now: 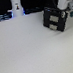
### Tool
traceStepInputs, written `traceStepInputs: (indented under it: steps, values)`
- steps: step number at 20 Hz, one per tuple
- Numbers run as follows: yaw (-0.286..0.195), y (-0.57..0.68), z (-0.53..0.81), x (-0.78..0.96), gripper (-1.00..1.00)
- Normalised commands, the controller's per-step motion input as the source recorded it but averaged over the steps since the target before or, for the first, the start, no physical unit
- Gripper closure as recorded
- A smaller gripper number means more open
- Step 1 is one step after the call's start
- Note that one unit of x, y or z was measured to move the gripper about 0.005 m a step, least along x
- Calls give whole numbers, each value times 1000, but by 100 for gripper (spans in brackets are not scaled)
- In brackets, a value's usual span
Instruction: Open the kcup holder, insert the kcup into the holder, and close the kcup holder
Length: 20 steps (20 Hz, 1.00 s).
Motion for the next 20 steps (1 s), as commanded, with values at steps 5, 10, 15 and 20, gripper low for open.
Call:
traceStepInputs:
  steps: [5, 10, 15, 20]
  values:
    - [78, 573, 22, -281, -100]
    - [57, 590, 24, -340, -100]
    - [35, 306, 32, -164, -100]
    - [-16, 69, 363, 0, -100]
